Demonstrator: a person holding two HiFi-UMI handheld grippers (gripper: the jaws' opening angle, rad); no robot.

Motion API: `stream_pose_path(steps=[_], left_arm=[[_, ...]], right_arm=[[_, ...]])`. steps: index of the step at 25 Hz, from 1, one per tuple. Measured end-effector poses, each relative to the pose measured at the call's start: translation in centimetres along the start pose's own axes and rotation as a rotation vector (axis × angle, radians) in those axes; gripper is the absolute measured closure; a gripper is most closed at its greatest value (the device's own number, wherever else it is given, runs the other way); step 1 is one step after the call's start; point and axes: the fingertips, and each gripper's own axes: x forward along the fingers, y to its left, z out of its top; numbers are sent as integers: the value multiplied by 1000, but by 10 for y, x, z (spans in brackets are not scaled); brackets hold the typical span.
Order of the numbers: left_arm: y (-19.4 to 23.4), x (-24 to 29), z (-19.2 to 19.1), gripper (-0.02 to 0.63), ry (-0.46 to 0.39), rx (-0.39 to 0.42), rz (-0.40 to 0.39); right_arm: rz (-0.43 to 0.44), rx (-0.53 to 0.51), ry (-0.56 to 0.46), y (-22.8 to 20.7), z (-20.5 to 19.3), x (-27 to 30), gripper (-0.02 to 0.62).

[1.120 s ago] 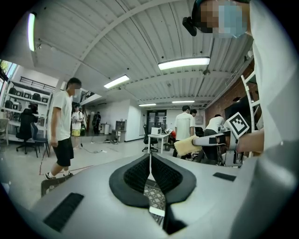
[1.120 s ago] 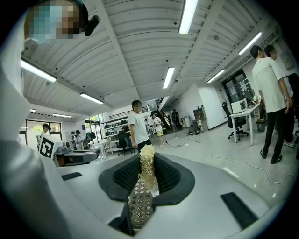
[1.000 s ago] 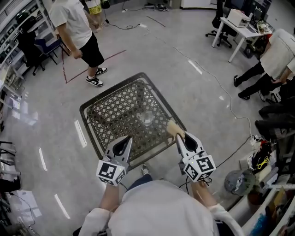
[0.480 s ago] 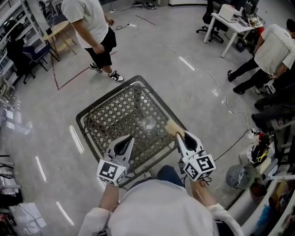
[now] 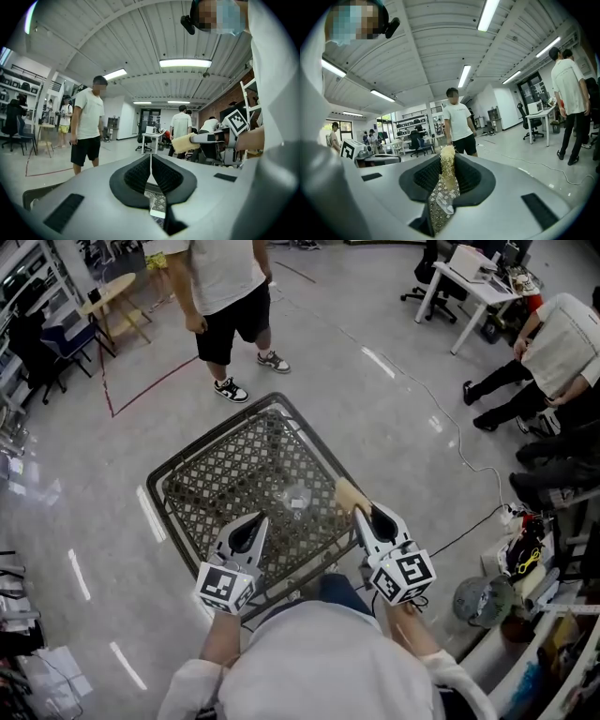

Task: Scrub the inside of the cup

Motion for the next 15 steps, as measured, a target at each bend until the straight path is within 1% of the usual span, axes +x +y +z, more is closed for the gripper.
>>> stream_pose_path(steps=[8, 15], left_arm=[[7, 27, 2, 568, 5, -8, 25], [14, 43, 5, 568, -17, -20, 36]], right_arm=[[40, 2, 25, -17, 3, 22, 503], [67, 2, 31, -26, 6, 38, 503]])
